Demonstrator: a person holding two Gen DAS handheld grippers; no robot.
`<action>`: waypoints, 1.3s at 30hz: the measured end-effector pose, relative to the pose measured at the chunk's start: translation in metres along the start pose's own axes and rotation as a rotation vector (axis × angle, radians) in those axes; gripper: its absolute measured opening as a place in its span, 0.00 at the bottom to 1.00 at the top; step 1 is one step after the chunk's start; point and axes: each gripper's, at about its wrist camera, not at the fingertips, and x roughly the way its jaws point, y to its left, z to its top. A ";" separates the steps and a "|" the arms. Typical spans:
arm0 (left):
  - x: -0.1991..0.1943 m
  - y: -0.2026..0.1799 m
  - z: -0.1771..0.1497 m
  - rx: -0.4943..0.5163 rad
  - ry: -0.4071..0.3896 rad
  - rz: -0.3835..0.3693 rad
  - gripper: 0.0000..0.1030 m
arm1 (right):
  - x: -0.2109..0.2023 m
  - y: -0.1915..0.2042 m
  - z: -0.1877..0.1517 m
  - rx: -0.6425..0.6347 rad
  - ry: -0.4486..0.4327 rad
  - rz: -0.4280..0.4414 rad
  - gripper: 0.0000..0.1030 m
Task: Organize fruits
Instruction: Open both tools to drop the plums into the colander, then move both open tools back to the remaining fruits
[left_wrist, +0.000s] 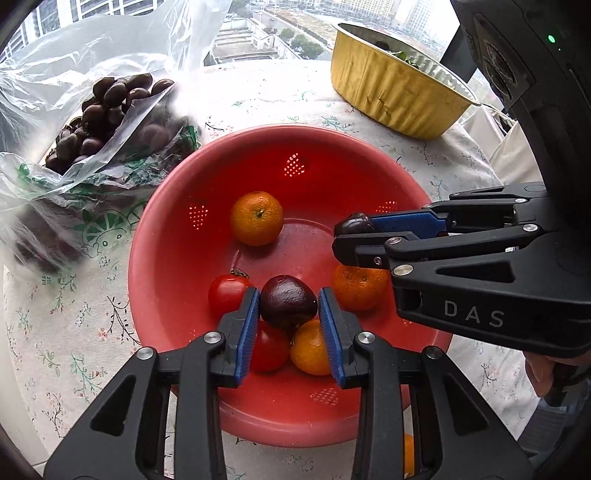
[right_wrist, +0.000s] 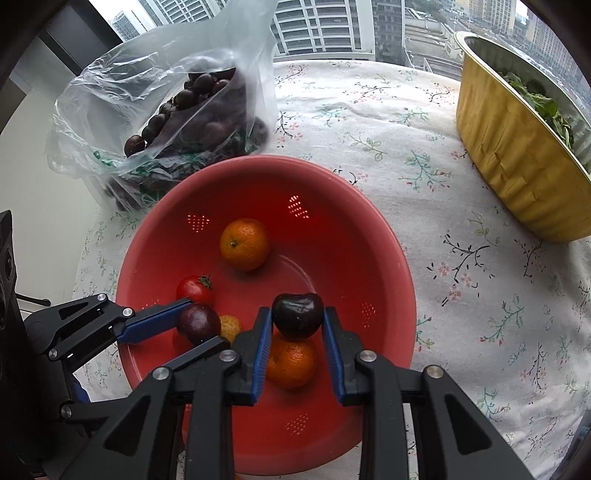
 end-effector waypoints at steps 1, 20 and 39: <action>-0.002 0.000 0.000 0.000 -0.008 -0.003 0.47 | 0.000 0.001 0.000 -0.002 0.002 -0.001 0.35; -0.078 -0.001 -0.058 -0.035 -0.072 0.011 0.86 | -0.069 -0.001 -0.048 0.087 -0.113 0.050 0.57; -0.069 -0.053 -0.189 0.072 0.152 -0.143 0.87 | -0.067 -0.002 -0.179 0.227 0.010 0.093 0.59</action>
